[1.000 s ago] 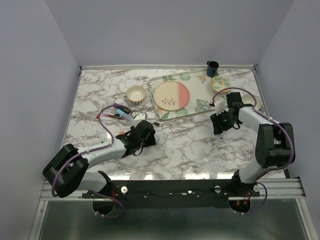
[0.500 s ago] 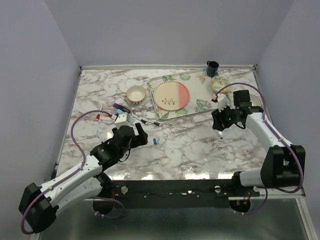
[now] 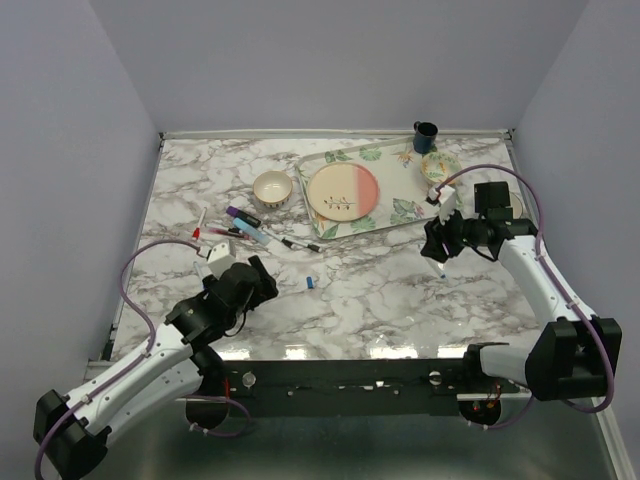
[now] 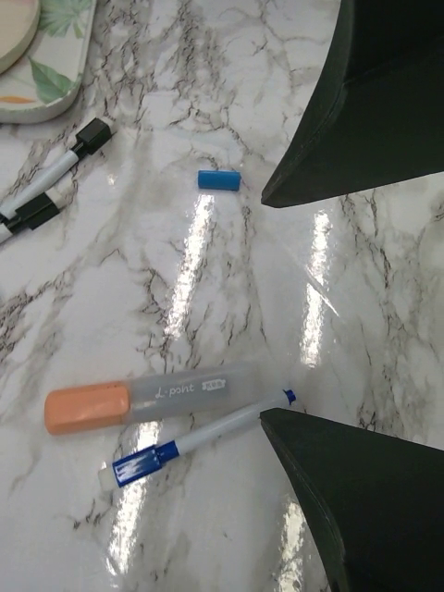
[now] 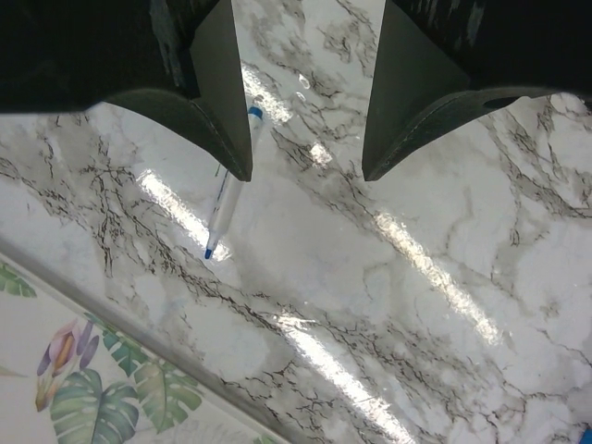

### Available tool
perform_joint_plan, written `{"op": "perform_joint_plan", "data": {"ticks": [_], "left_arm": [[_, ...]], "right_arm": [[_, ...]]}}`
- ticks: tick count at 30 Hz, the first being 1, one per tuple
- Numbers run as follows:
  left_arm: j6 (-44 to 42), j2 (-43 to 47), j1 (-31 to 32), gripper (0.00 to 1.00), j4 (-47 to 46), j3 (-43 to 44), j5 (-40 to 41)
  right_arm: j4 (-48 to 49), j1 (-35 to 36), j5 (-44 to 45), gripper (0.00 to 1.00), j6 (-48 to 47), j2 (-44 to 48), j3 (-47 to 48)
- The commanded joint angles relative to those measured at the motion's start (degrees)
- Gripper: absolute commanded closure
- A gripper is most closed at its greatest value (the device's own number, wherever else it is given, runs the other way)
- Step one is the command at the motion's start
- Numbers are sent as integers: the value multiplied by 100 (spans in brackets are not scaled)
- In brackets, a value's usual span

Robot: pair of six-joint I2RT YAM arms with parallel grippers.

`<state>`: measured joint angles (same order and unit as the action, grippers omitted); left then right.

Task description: Open the pen caps

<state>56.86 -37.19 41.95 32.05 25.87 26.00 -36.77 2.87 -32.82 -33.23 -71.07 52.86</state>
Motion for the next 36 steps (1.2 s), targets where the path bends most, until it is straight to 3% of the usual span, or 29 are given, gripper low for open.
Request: {"op": "perform_joint_plan", "data": {"ticks": [1, 7, 15, 18, 36], "left_arm": [[554, 177, -73, 1, 723, -11, 897], [633, -174, -398, 12, 688, -30, 1074], [187, -1227, -1004, 44, -241, 32, 653], [-51, -1702, -1049, 49, -462, 243, 600], [-773, -3268, -1058, 50, -1165, 551, 239]], "right_arm": [[-251, -50, -348, 41, -140, 119, -57], [-278, -50, -436, 41, -166, 225, -65], [-322, -50, -506, 41, -192, 234, -65], [-330, -41, -524, 41, -201, 234, -65], [-357, -50, -541, 41, -236, 199, -74]]}}
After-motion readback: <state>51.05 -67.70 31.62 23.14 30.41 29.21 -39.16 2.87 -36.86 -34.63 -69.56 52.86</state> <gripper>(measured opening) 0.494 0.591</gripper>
